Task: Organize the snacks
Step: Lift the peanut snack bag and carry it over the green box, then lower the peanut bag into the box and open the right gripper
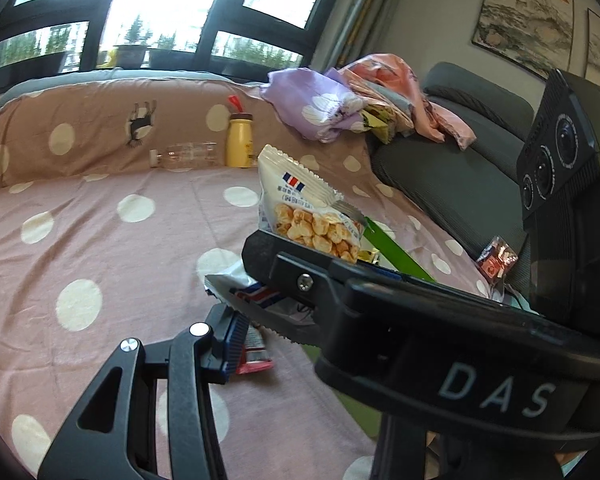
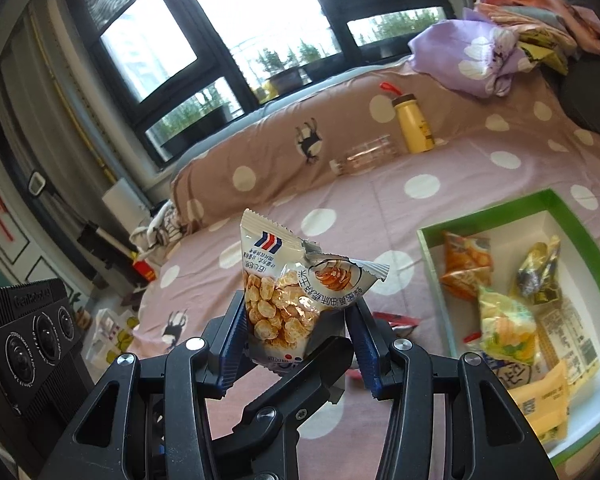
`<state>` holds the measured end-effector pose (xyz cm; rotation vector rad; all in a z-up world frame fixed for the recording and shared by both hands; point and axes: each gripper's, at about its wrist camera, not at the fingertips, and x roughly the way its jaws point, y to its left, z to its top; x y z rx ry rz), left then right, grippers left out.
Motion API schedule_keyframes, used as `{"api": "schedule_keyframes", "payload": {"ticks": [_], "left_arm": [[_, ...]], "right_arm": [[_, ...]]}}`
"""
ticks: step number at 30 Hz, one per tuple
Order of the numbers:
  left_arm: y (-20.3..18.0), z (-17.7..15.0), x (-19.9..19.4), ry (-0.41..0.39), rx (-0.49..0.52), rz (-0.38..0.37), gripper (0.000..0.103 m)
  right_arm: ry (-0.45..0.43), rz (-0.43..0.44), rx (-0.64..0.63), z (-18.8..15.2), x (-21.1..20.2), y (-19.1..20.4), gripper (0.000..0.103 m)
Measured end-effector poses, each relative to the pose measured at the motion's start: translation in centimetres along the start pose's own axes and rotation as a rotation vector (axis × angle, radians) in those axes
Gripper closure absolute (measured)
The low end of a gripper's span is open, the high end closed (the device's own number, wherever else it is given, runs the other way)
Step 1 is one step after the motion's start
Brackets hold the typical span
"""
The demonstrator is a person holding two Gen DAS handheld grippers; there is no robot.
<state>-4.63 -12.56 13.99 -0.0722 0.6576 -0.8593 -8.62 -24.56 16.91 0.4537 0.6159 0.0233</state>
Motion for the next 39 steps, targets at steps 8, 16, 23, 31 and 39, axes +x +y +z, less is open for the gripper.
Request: {"api": "schedule_keyframes", "payload": {"ticks": [8,16,23,31,39], "left_arm": [[-3.9,1.0,3.4,0.044,0.095,-0.087,0.061],[-6.0,1.2,5.9,0.113,0.148,-0.146,0.061],[-6.6,1.0,6.9,0.138,0.147,-0.17,0.061],[-6.8,1.0,8.3,0.176,0.145,-0.186,0.061],[-7.0,0.6,9.7,0.228,0.125,-0.216,0.061]], "right_arm": [[-0.065,-0.068,0.082,0.7,-2.2,-4.2,0.052],[-0.082,-0.122,0.171,0.6,-3.2,-7.6,0.052],[-0.077,-0.146,0.202,0.5,-3.3,-8.7,0.052],[-0.061,-0.163,0.244,0.4,-3.0,-9.9,0.052],[-0.031,-0.194,0.299,0.2,-2.6,-11.3,0.052]]}}
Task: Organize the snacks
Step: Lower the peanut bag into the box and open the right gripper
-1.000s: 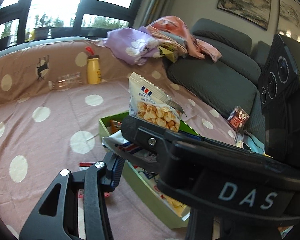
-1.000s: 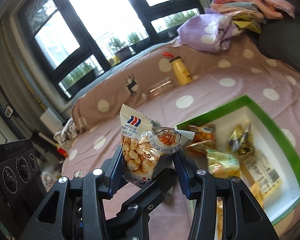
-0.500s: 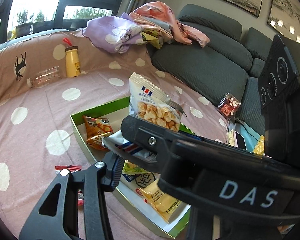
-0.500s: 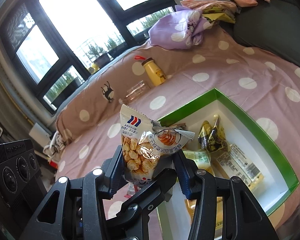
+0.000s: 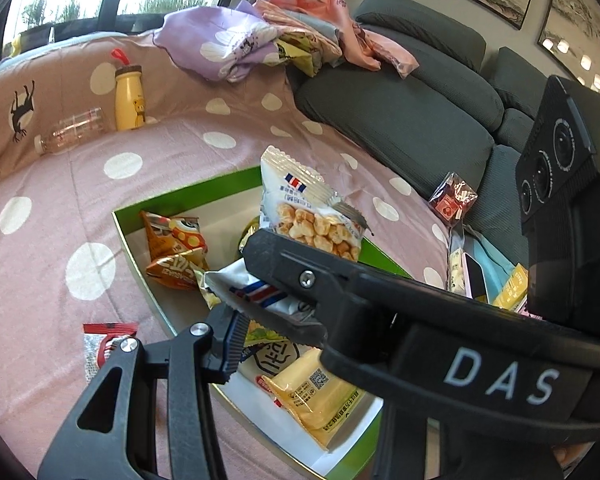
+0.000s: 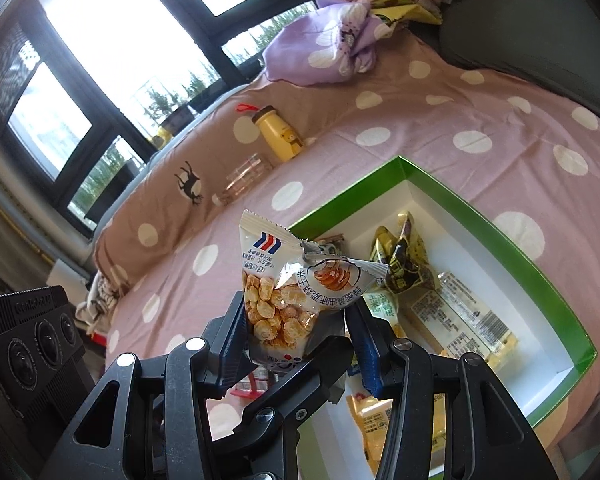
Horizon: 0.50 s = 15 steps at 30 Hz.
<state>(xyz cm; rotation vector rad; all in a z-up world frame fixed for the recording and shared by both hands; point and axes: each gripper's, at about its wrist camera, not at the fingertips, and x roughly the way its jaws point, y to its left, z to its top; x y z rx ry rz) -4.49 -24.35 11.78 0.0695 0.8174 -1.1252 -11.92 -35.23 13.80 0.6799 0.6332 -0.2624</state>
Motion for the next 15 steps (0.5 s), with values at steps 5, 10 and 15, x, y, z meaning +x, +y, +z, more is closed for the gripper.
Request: {"api": "schedule_keyframes", "payload": {"ticks": [5,10,15], "left_arm": [[-0.1,0.1,0.5,0.018,-0.003,-0.019,0.061],[-0.1,0.1,1.1,0.035,-0.014,-0.033,0.061],[0.1,0.1,1.7,0.047,-0.033,-0.05,0.061]], "right_arm": [[0.006,-0.021,0.015,0.1,0.2,-0.5,0.052],[0.017,-0.038,0.038,0.1,0.3,-0.9,0.052],[0.03,-0.056,0.06,0.2,0.6,-1.4,0.052]]}}
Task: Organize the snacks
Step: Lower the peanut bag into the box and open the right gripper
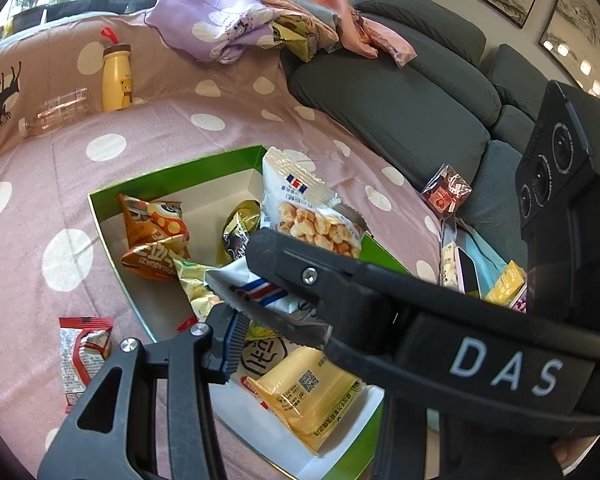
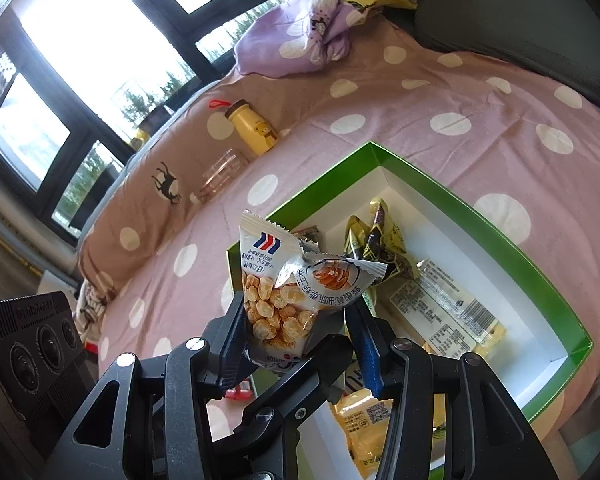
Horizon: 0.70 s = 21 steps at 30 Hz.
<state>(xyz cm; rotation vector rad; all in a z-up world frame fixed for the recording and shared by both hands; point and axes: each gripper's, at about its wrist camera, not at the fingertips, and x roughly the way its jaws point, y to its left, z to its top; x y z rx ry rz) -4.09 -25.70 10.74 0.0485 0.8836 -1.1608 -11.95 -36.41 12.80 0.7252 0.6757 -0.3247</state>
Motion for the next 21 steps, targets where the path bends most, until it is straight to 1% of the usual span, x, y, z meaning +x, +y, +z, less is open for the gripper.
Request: {"api": "schedule_keyframes", "payload": {"ticks": [4,8,12,13,15,16,18,19,20,21], "left_arm": [[0.3,-0.2,0.6,0.014,-0.019,-0.008,0.061],[0.7,-0.3,1.2,0.033,-0.042,-0.014,0.061],[0.6,-0.5,1.2,0.035,-0.031,0.019,0.06],[0.6,-0.6,1.1,0.033,-0.033,0.03,0.058],[0.8,-0.7,0.6,0.029,-0.038,0.031,0.057],[0.9,-0.8,0.2,0.022,-0.037,0.037,0.055],[0.9,-1.0,-1.2,-0.017,-0.025,0.08,0.049],[1.0,-1.1,-2.0,-0.042,-0.016,0.104,0.044],[1.2,-1.3,-3.0,-0.065,-0.012,0.124,0.038],[1.4,-1.5,-3.7,-0.081,-0.013,0.139,0.035]], "right_arm": [[0.019,-0.011,0.015,0.0,0.5,-0.3,0.052],[0.036,-0.039,0.033,0.0,1.0,-0.7,0.052],[0.051,-0.062,0.055,0.0,1.5,-1.1,0.051],[0.054,-0.069,0.063,0.0,1.5,-1.2,0.051],[0.049,-0.091,0.065,0.0,1.5,-1.1,0.05],[0.043,-0.105,0.062,0.0,1.5,-1.0,0.05],[0.016,-0.158,0.042,0.0,1.1,-0.5,0.048],[0.0,-0.183,0.031,0.0,0.9,-0.4,0.044],[-0.016,-0.205,0.023,0.0,0.7,-0.2,0.037],[-0.035,-0.219,0.017,0.0,0.4,-0.1,0.035]]}}
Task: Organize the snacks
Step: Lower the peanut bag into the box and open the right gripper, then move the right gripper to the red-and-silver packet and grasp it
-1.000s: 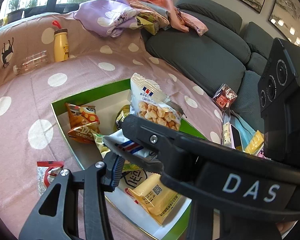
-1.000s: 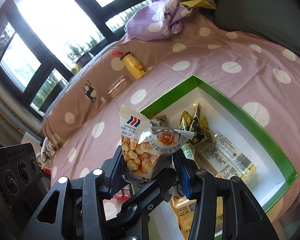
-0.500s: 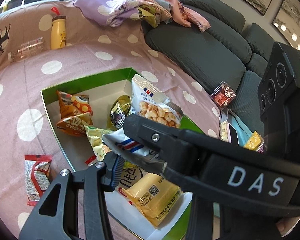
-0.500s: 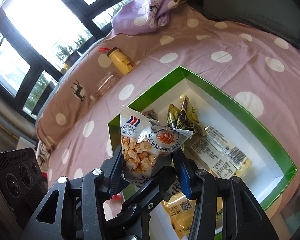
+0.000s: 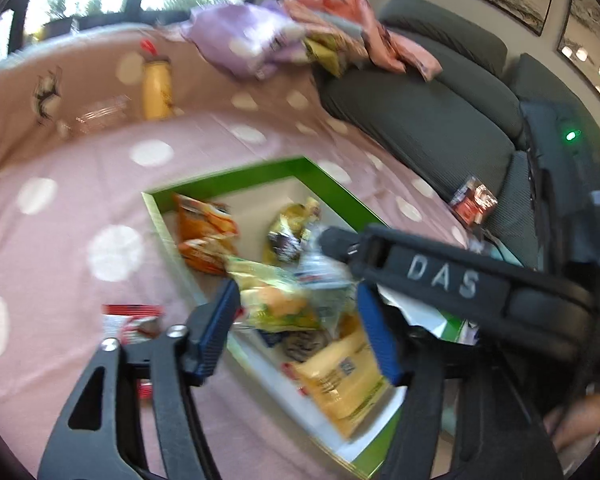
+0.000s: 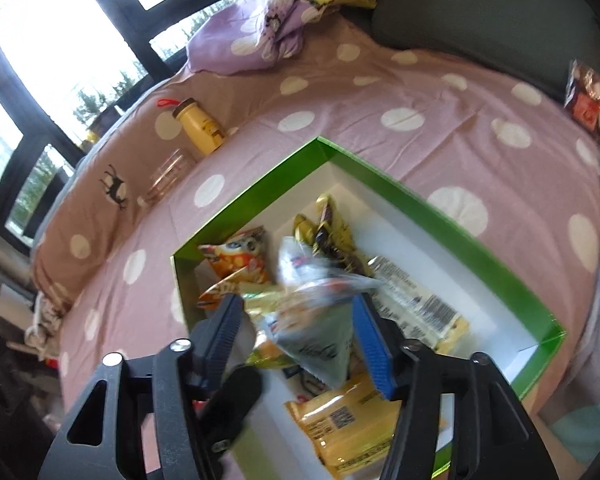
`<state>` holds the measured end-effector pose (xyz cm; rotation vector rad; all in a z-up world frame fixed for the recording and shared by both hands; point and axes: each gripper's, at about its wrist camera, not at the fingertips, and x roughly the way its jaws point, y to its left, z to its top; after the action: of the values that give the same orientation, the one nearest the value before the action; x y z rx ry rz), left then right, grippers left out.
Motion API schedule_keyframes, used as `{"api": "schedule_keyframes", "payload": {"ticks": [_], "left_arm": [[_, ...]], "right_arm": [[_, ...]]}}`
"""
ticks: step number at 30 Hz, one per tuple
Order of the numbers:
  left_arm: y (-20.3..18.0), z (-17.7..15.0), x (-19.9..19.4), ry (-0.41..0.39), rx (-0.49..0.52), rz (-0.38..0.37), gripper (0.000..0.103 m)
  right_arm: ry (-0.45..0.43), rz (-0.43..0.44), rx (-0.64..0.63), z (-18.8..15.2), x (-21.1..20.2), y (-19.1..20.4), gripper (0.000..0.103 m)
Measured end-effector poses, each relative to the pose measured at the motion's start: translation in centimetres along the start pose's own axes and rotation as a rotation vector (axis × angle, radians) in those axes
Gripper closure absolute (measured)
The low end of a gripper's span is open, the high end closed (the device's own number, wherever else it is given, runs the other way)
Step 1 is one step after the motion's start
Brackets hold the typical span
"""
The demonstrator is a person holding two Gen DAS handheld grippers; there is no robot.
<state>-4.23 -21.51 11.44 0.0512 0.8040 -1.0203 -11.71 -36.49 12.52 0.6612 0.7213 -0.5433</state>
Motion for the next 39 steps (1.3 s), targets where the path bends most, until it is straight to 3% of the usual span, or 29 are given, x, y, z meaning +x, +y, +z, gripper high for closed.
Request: {"api": "schedule_keyframes", "payload": {"ticks": [1,6,10,13,18,23,28,30,32,36,39], "left_arm": [[0.5,-0.2,-1.0,-0.016,-0.006,0.022,0.031],[3.7,-1.3,-4.9,-0.044,-0.078,0.145,0.029],[6.9,-3.1,-8.3,-0.08,-0.19,0.257,0.02],[9.0,-5.2,-10.7,-0.102,-0.257,0.367,0.019],[12.0,-8.0,-11.7,-0.102,-0.338,0.5,0.018],[15.4,-9.1,-11.2,-0.042,-0.427,0.634,0.018],[17.9,-10.2,-12.1,-0.021,-0.528,0.701,0.018],[18.2,-10.6,-12.5,-0.023,-0.541,0.698,0.016],[18.4,-10.7,-13.0,-0.041,-0.559,0.693,0.005],[18.3,-10.7,-13.5,-0.069,-0.579,0.691,0.005],[18.3,-10.6,-13.4,-0.06,-0.576,0.674,0.005]], "right_arm": [[-0.012,-0.002,-0.002,0.0,-0.2,0.0,0.034],[-0.036,0.023,-0.036,-0.1,-1.3,1.1,0.034],[-0.039,0.081,-0.082,-0.6,-1.9,2.9,0.034],[-0.026,0.113,-0.132,-1.3,-2.0,5.0,0.029],[0.038,0.144,-0.277,-3.7,-0.7,9.8,0.028],[0.115,0.17,-0.376,-6.1,1.4,13.4,0.028],[0.217,0.128,-0.451,-9.1,4.5,15.9,0.028],[0.228,0.116,-0.485,-10.0,5.2,16.6,0.028],[0.243,0.093,-0.5,-10.6,6.0,16.9,0.028],[0.304,0.012,-0.504,-11.5,8.6,16.8,0.028],[0.29,-0.064,-0.522,-11.7,9.4,16.6,0.028]]}}
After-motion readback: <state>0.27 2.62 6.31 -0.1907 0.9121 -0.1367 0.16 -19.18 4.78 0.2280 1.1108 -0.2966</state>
